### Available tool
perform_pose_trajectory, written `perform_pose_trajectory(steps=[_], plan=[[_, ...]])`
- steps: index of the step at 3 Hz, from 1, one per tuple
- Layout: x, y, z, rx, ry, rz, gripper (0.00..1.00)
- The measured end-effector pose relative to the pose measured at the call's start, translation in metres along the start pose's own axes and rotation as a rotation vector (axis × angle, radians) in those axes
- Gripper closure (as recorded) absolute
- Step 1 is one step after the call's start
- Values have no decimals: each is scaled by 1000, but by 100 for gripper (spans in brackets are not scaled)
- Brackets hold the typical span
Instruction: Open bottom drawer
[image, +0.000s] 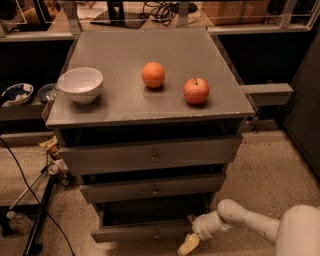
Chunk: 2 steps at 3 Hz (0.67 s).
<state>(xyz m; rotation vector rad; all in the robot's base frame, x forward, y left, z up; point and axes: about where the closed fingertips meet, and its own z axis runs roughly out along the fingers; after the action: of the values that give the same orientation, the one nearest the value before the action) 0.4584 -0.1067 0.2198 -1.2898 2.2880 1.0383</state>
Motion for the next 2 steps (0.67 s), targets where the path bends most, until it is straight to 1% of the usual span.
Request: perform_pose_trajectory(steps=[2], plan=[[-4,0,-1,0,0,0,0]])
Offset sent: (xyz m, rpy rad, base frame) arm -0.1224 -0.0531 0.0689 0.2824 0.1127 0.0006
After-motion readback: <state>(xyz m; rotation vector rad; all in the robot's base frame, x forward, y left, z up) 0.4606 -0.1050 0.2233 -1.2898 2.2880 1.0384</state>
